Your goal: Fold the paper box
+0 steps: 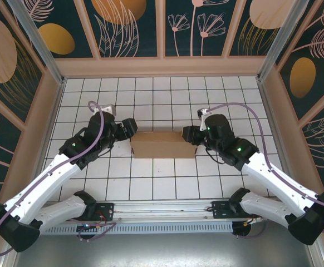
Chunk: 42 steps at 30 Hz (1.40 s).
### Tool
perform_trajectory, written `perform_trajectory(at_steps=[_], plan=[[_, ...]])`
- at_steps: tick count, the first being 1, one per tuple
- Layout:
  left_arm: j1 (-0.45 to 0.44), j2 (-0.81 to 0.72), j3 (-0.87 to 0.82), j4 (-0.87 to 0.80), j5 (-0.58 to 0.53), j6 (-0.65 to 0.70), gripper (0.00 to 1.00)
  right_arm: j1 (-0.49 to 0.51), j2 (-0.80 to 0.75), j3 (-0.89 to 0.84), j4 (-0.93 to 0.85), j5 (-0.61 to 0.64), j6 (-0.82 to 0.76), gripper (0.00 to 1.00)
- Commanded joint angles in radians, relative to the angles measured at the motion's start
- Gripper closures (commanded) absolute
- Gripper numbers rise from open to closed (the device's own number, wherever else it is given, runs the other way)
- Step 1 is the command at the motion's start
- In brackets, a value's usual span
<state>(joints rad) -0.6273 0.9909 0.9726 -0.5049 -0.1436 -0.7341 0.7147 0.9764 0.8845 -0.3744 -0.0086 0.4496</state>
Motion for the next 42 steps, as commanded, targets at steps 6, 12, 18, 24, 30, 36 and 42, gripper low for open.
perform_trajectory(at_steps=[6, 12, 18, 24, 30, 36, 42], plan=[[-0.003, -0.096, 0.012, 0.093, 0.117, 0.637, 0.29, -0.049, 0.037, 0.158, -0.165, -0.069, -0.494, 0.62], [-0.002, -0.226, -0.117, 0.241, 0.179, 0.975, 0.38, -0.032, -0.13, 0.078, -0.029, -0.191, -0.959, 0.68], [-0.002, -0.194, -0.139, 0.129, 0.292, 1.318, 0.39, -0.077, -0.164, 0.078, -0.093, -0.256, -1.323, 0.7], [0.081, -0.09, -0.118, 0.085, 0.426, 1.421, 0.4, -0.152, -0.146, 0.09, -0.127, -0.354, -1.355, 0.7], [0.252, -0.051, -0.135, 0.086, 0.622, 1.46, 0.47, -0.162, -0.135, 0.067, -0.088, -0.298, -1.325, 0.7], [0.301, -0.026, -0.158, 0.132, 0.666, 1.455, 0.51, -0.204, -0.127, 0.05, -0.048, -0.292, -1.296, 0.71], [0.317, -0.021, -0.201, 0.185, 0.645, 1.429, 0.58, -0.217, -0.103, 0.054, -0.038, -0.278, -1.3, 0.73]])
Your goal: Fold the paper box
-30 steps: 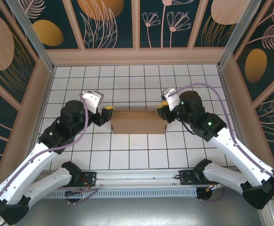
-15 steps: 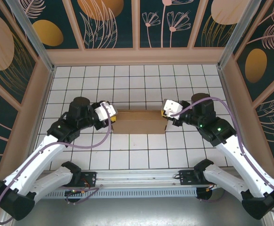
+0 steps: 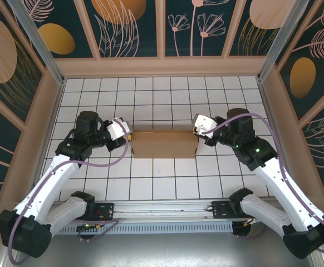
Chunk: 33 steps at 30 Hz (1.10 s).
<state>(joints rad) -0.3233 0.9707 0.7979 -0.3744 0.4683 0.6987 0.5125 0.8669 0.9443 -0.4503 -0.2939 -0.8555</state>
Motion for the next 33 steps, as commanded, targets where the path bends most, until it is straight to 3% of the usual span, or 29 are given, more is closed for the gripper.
perform_trajectory(at_steps=[1, 11, 18, 26, 33], plan=[[0.016, 0.001, -0.03, 0.063, 0.045, -0.012, 0.61, -0.018, 0.01, -0.01, 0.04, 0.001, 0.003, 0.73], [0.025, 0.057, 0.001, 0.06, 0.064, -0.019, 0.82, -0.079, 0.092, 0.016, 0.047, -0.052, 0.025, 0.74], [0.026, 0.053, -0.006, 0.073, 0.048, -0.027, 0.96, -0.107, 0.083, -0.019, 0.026, -0.146, 0.031, 0.68], [0.025, 0.053, -0.006, 0.08, 0.031, -0.038, 0.99, -0.129, -0.002, -0.132, 0.041, -0.123, 0.021, 0.6], [0.026, 0.08, 0.034, 0.063, 0.032, -0.033, 0.99, -0.133, -0.019, -0.208, 0.059, -0.05, -0.013, 0.61]])
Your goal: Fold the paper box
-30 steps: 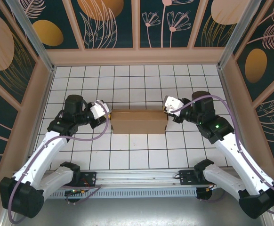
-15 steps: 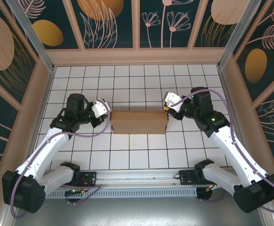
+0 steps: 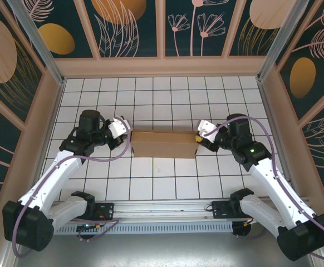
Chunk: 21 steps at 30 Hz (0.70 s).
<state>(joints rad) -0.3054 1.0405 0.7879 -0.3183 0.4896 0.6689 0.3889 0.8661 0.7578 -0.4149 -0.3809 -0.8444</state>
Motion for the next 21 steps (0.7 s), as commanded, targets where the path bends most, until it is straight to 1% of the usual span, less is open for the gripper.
perform_trajectory(at_steps=[1, 6, 12, 18, 21], plan=[[0.008, 0.013, 0.048, 0.006, 0.011, -0.004, 0.99, -0.012, -0.019, -0.026, 0.03, 0.044, -0.024, 0.62], [0.007, 0.023, 0.054, 0.007, 0.011, -0.002, 0.99, -0.02, 0.001, -0.019, 0.049, 0.071, -0.021, 0.71], [0.008, 0.024, 0.056, 0.008, 0.006, -0.005, 1.0, -0.019, 0.024, -0.014, 0.069, 0.098, -0.029, 0.85], [0.007, 0.027, 0.05, 0.011, -0.005, -0.006, 1.0, -0.02, 0.046, -0.015, 0.087, 0.118, -0.033, 0.86], [0.008, 0.032, 0.052, 0.012, -0.013, -0.01, 1.0, -0.021, 0.056, -0.014, 0.089, 0.112, -0.026, 0.89]])
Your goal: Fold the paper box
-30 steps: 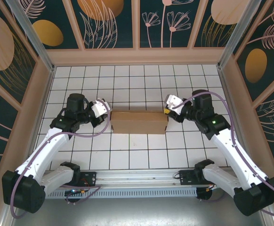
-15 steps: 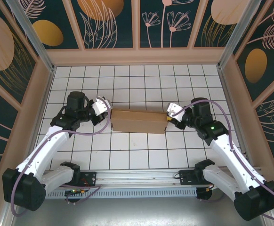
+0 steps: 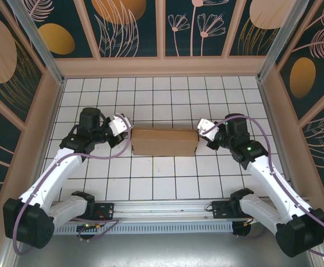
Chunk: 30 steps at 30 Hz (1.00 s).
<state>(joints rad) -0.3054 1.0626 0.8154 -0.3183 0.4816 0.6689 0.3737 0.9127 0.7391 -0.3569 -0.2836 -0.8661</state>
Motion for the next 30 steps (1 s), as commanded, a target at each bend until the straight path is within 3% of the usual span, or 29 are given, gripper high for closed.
perform_trajectory(at_steps=[1, 4, 15, 18, 26, 30], plan=[[0.008, 0.011, 0.027, 0.014, -0.004, -0.015, 1.0, -0.005, 0.012, 0.006, 0.033, 0.016, -0.003, 0.92], [0.008, 0.02, 0.041, 0.019, 0.022, -0.052, 1.0, -0.004, 0.023, 0.02, 0.034, -0.001, 0.015, 1.0], [0.008, 0.01, 0.043, 0.121, 0.194, -0.417, 1.0, 0.012, 0.081, 0.139, 0.044, -0.121, 0.26, 1.0], [0.007, -0.001, 0.015, 0.175, 0.224, -0.536, 1.0, 0.037, 0.108, 0.167, 0.043, -0.09, 0.351, 1.0], [0.004, -0.017, 0.01, 0.255, 0.161, -0.753, 1.0, 0.121, 0.224, 0.257, 0.001, 0.021, 0.573, 1.0], [0.003, 0.005, 0.018, 0.27, 0.145, -0.835, 1.0, 0.128, 0.263, 0.299, -0.044, 0.001, 0.64, 1.0]])
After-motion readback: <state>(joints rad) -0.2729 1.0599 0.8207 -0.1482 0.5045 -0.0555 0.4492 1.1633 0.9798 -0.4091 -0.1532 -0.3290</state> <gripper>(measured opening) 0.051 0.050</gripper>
